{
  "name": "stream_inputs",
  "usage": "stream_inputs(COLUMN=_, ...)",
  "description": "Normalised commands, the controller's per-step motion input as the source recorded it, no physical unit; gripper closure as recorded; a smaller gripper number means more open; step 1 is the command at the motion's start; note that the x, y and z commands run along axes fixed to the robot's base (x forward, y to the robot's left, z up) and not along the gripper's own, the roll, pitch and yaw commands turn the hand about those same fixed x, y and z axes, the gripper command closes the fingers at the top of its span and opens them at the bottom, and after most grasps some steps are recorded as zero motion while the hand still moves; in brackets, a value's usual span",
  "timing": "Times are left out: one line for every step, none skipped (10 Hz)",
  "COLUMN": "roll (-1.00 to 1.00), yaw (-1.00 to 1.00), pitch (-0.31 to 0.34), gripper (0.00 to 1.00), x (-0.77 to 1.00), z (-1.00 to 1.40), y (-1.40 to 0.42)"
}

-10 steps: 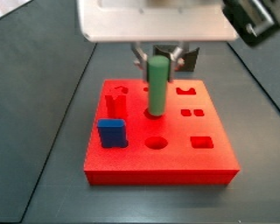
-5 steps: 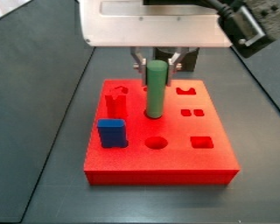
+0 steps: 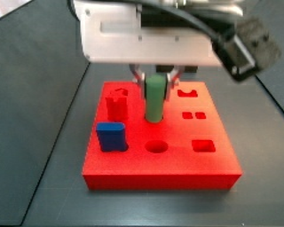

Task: Pick up the round object. Move up. Place the round object on the fixture. Regrasp the round object. Move to above the board. Insert the round object.
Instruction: Insert the round object.

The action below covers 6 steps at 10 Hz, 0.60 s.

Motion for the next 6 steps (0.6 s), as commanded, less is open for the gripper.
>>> stream_inputs(roll=0.23, yaw=0.0, pitch=0.01, gripper=1.0, x=0.21, z=-0.55, y=-0.06)
stream_inputs(roll=0.21, yaw=0.0, pitch=0.039, gripper=1.0, x=0.24, z=-0.49, y=-0.04)
stream_inputs(roll=0.15, yaw=-0.03, pitch=-0.066, gripper=1.0, x=-0.04, z=-0.27, y=-0.07)
stream_inputs(roll=0.0, yaw=0.0, pitch=0.0, gripper=1.0, x=-0.05, z=-0.05, y=0.0)
stream_inputs(roll=0.0, yaw=-0.01, pitch=-0.024, gripper=1.0, x=-0.15, z=0.0, y=0.0)
stream_inputs(roll=0.02, yaw=0.0, pitch=0.02, gripper=1.0, x=-0.06, z=-0.07, y=-0.03)
